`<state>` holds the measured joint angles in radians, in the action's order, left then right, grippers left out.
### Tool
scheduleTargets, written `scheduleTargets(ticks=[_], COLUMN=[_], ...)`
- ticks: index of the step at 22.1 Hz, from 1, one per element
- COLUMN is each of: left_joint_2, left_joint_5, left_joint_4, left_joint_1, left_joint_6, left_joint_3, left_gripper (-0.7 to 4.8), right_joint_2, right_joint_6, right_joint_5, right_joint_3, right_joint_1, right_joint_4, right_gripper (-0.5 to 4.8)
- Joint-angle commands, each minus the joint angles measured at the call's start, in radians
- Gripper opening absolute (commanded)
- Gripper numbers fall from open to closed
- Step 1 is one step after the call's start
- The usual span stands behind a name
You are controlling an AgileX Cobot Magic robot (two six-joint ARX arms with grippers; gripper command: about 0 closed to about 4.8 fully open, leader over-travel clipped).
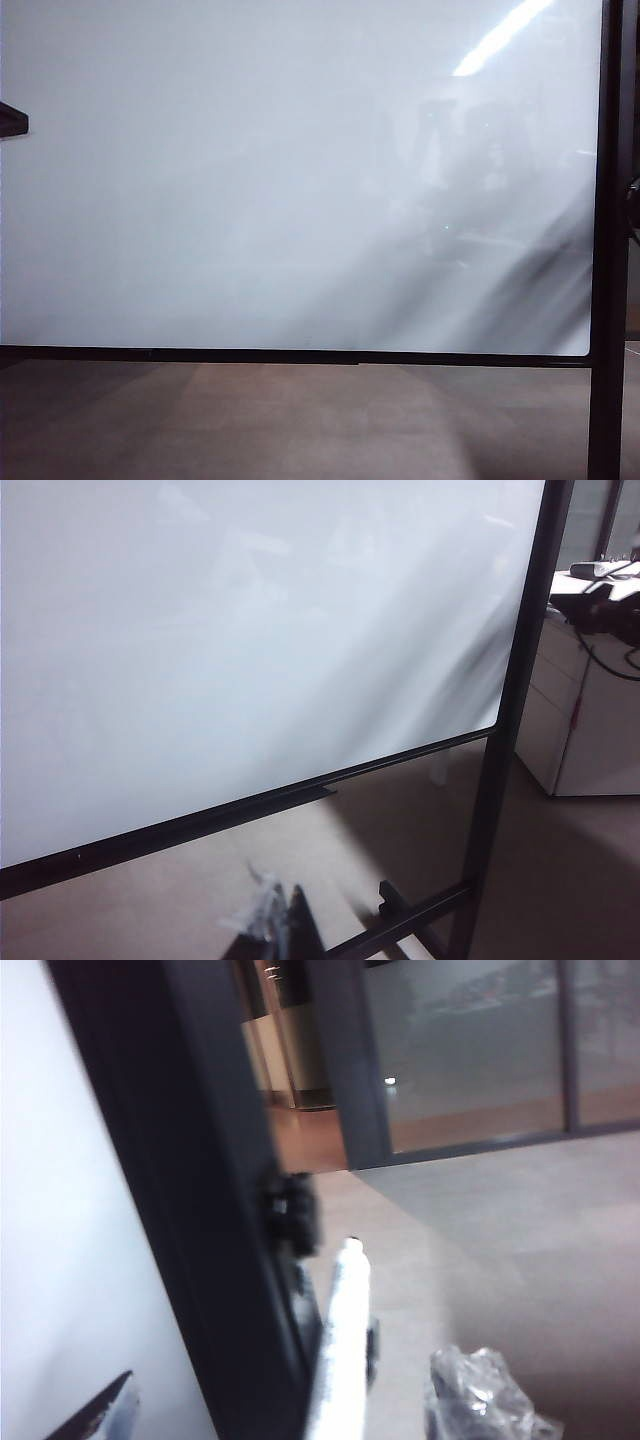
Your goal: Reach to the right to find the marker pen, pick it up, and write the number 8 on the whiteboard.
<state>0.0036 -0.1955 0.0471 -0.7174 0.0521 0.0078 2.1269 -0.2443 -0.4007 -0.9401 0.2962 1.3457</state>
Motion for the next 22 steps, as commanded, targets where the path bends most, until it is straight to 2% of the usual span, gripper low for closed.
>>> scheduleTargets(ticks=[1,2,6,9,11,13,18,20,21,22], left_joint_2=[0.000,0.000,0.000,0.000,0.000,0.000,0.000,0.000,0.000,0.000], left_joint_5=[-0.003,-0.003,-0.003,-0.003,-0.003,-0.003,-0.003,-0.003,-0.003,-0.003], left_joint_4=[0.010,0.010,0.010,0.010,0.010,0.010,0.010,0.010,0.010,0.010], left_joint_1=[0.000,0.000,0.000,0.000,0.000,0.000,0.000,0.000,0.000,0.000], left_joint_6=[0.000,0.000,0.000,0.000,0.000,0.000,0.000,0.000,0.000,0.000], left_joint_3=[0.000,0.000,0.000,0.000,0.000,0.000,0.000,0.000,0.000,0.000], left_gripper=[-0.05,-0.05,-0.05,-0.05,-0.05,-0.05,-0.05,-0.05,-0.05,-0.05], right_joint_2=[0.006,0.006,0.006,0.006,0.006,0.006,0.006,0.006,0.006,0.006], right_joint_6=[0.040,0.043,0.062,0.063,0.065,0.065,0.065,0.065,0.066,0.066], right_joint_5=[0.002,0.002,0.022,0.021,0.026,0.032,0.041,0.041,0.041,0.041], right_joint_3=[-0.032,-0.036,-0.037,-0.037,-0.037,-0.037,-0.038,-0.038,-0.038,-0.039], right_joint_1=[-0.008,-0.008,-0.005,-0.005,-0.005,-0.005,-0.005,-0.005,-0.005,-0.005], right_joint_4=[-0.059,-0.074,-0.089,-0.113,-0.116,-0.116,-0.117,-0.120,-0.121,-0.121], right_gripper=[3.50,3.19,3.12,2.59,2.58,1.96,1.53,0.88,0.82,0.46])
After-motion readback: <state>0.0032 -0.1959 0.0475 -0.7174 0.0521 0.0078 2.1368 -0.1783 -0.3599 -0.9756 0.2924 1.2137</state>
